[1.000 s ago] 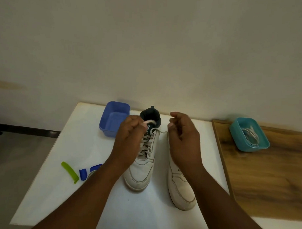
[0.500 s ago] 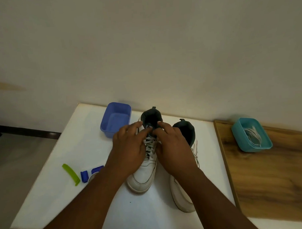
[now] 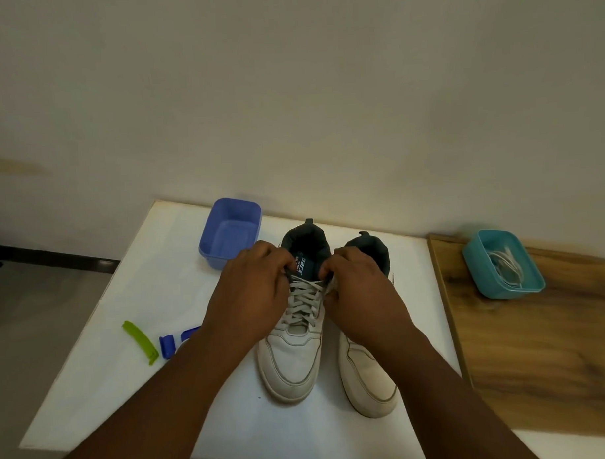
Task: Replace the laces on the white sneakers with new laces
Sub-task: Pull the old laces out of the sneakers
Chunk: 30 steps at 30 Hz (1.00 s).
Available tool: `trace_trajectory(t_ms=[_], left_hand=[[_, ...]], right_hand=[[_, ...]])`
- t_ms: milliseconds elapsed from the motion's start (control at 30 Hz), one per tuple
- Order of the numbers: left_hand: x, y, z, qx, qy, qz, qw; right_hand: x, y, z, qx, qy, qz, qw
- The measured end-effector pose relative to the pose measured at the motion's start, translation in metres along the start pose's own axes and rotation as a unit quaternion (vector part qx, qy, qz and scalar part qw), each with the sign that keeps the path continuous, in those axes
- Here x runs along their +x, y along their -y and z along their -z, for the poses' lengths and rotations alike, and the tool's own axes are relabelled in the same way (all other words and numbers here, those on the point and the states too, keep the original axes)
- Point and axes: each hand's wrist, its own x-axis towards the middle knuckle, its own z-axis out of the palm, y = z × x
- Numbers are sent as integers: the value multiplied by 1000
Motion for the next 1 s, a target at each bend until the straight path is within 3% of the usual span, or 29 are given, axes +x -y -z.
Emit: trace_trajectory(t_ms=[100,333,533,600,833,1000], left_hand=[[1,-1,-2,-34,29,25,999],[1,-4,3,-55,46,50,996],[-1,-1,1,-69,24,49,996],[-1,-2,0,-74,21,48,996],[1,-3,-1,-76,29,59,995],[0,-2,-2,-78,25,65,995]], right_hand=[[-1,11,-2,42,21,10,999],[8,17,-28,83,-93,2,992],[2,-2,-19,-10,-189,-81,979],[-2,-2,-18,-27,-182,-97,978],[4,13,-34,21,-102,9,994],[4,9,-14,109,-220,-46,968]])
